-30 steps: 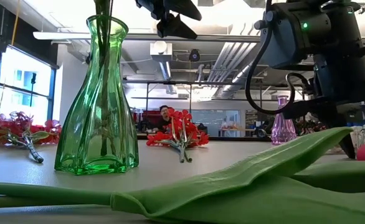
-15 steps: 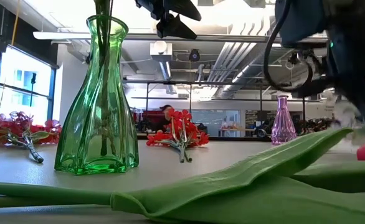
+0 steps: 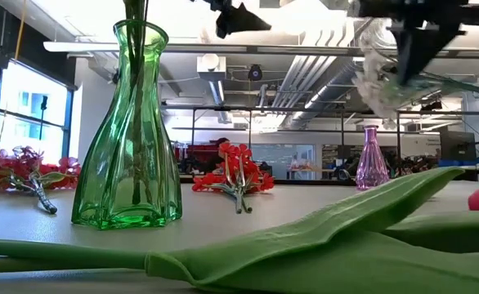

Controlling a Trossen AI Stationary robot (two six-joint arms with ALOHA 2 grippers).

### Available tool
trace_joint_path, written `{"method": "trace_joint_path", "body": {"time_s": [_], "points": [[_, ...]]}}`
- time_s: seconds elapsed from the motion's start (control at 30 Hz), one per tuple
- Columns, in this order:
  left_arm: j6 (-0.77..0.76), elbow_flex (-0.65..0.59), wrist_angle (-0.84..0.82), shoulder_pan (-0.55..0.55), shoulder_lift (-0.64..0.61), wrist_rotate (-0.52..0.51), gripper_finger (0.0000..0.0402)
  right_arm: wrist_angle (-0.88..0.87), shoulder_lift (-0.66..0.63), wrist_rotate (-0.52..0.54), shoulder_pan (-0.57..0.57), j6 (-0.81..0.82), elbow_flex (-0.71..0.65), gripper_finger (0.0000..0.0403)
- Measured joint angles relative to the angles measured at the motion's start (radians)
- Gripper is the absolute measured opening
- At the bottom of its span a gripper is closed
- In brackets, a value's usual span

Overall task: Sort flowers into vase by color
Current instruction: Put the white flowers into the green vase

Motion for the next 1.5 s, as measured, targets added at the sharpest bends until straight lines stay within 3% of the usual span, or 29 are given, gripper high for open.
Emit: {"method": "trace_joint_path", "body": {"time_s": [0.13, 0.3, 0.47, 0.6, 0.83, 0.93, 1.07, 1.2, 1.5], "points": [[-0.052, 0.0, 0.025, 0.0, 0.0, 0.0, 0.0323, 0.004, -0.034, 0.115, 0.006, -0.068, 0.038, 0.0001], [-0.06, 0.0, 0.023, -0.006, 0.0, 0.017, 0.0323, 0.069, -0.062, 0.294, 0.02, -0.273, 0.111, 0.0001], [-0.061, 0.0, 0.024, -0.018, 0.0, 0.04, 0.0323, 0.183, -0.066, 0.452, 0.013, -0.617, 0.2, 0.0001], [-0.053, 0.0, 0.043, -0.03, 0.0, 0.058, 0.0323, 0.346, -0.066, 0.477, -0.012, -0.988, 0.253, 0.0001], [0.017, 0.0, 0.226, -0.042, 0.0, 0.129, 0.0323, 0.646, -0.066, 0.424, -0.081, -1.568, 0.314, 0.0], [0.047, 0.001, 0.29, -0.042, 0.0, 0.158, 0.0323, 0.777, -0.073, 0.347, -0.114, -1.743, 0.319, 0.0], [0.054, 0.001, 0.31, -0.042, 0.0, 0.16, 0.0323, 0.898, -0.099, 0.196, -0.16, -1.85, 0.319, 0.0], [0.054, 0.001, 0.305, -0.042, 0.0, 0.161, 0.0313, 0.966, -0.133, 0.124, -0.189, -1.913, 0.319, 0.0], [0.038, 0.001, 0.345, -0.047, 0.0, 0.16, 0.0252, 1.032, -0.172, -0.081, -0.248, -2.007, 0.319, 0.0]]}}
